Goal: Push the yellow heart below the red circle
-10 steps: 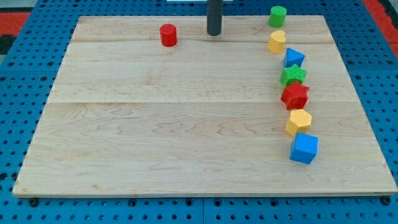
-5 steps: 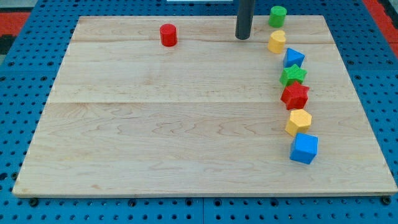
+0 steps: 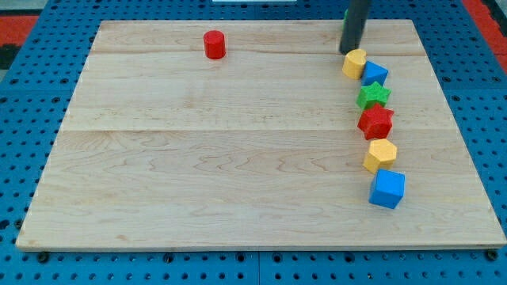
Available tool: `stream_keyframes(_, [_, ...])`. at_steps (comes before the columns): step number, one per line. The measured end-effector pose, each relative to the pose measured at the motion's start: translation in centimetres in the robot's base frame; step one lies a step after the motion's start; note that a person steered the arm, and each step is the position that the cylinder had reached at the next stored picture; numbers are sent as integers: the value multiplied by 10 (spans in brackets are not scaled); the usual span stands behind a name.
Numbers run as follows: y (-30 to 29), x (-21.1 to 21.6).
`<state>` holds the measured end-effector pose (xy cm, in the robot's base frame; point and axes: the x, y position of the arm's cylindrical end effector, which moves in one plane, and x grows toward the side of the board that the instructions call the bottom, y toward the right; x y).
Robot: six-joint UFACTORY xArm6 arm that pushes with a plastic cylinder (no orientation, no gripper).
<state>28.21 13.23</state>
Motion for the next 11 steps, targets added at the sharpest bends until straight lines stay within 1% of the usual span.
stream_keyframes(1, [-27, -5])
stream_keyframes(2, [28, -55])
stream_keyframes(3, [88, -29])
stream_keyframes(4, [47, 13])
stream_keyframes(5, [9, 33])
stream_keyframes(6, [14, 41])
stream_keyframes(7, [-17, 71])
stream_keyframes(8, [-81, 89])
stream_keyframes(9, [-121, 88])
stream_keyframes(10, [-95, 130])
stream_keyframes(11, [-162, 136])
